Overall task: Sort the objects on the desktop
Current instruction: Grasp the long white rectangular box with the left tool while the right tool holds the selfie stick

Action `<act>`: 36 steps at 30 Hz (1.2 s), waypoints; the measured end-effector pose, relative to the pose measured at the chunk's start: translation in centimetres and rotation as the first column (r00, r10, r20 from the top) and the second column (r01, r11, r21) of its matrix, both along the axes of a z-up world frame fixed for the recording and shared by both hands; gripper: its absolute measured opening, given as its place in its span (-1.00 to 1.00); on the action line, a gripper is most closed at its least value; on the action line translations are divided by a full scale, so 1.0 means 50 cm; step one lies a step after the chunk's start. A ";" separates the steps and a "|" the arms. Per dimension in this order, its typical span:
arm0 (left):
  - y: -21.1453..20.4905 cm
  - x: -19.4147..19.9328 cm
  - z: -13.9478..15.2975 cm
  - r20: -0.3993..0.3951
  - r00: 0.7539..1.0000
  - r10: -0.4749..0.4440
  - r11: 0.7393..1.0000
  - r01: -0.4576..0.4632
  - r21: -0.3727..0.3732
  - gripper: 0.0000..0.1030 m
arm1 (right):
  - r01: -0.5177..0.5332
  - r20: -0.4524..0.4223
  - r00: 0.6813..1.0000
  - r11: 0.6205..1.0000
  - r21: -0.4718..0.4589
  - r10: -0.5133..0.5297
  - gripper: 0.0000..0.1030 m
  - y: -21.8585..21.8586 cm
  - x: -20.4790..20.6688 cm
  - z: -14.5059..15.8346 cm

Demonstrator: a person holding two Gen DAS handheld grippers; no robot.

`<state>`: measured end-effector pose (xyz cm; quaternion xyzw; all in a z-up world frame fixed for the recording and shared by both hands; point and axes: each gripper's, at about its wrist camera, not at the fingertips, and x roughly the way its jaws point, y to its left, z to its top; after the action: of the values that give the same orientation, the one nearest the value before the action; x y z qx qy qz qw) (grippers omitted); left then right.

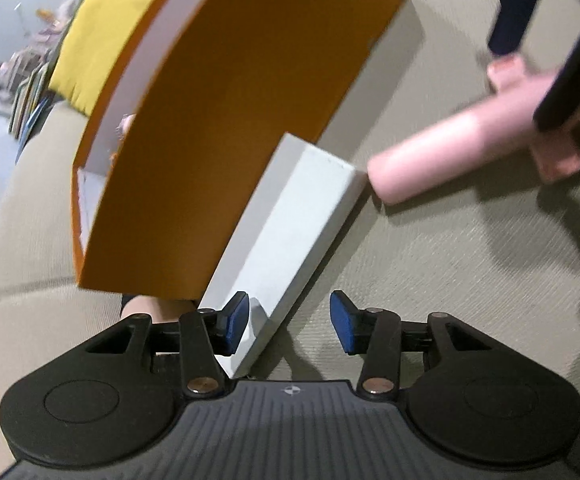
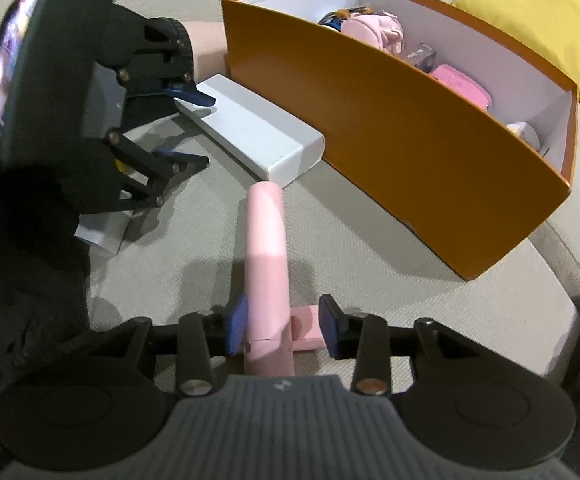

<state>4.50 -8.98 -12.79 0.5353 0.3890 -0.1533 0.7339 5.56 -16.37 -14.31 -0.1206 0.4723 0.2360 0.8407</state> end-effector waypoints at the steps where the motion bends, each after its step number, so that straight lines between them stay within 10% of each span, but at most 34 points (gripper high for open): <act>1: -0.001 0.002 -0.007 0.004 1.000 -0.010 1.000 0.010 0.020 0.02 | 0.000 -0.002 1.000 1.000 -0.001 0.000 -0.17 0.001 0.001 0.000; 17: 0.008 0.036 -0.025 0.043 0.998 -0.051 0.996 0.048 0.080 -0.09 | 0.026 -0.016 1.000 1.000 0.003 -0.026 -0.15 0.002 -0.005 -0.009; 25: 0.036 0.031 0.056 -0.065 0.998 -0.002 0.996 -0.003 -0.084 -0.26 | 0.042 -0.024 0.999 0.999 0.023 -0.041 -0.15 -0.008 -0.006 -0.015; 31: 0.070 0.035 0.121 -0.265 0.964 0.020 0.961 -0.091 -0.261 -0.35 | 0.050 -0.028 0.998 0.998 0.032 -0.049 -0.15 -0.010 -0.002 -0.013; 36: 0.091 0.031 0.120 -0.269 0.961 0.067 0.930 -0.158 -0.332 -0.33 | 0.050 -0.029 0.998 0.998 0.031 -0.050 -0.15 -0.011 -0.005 -0.013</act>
<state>6.06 -4.41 -6.77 0.3486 0.4762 -0.2445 0.7694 5.31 -16.94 -14.98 -0.0921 0.4831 0.2240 0.8414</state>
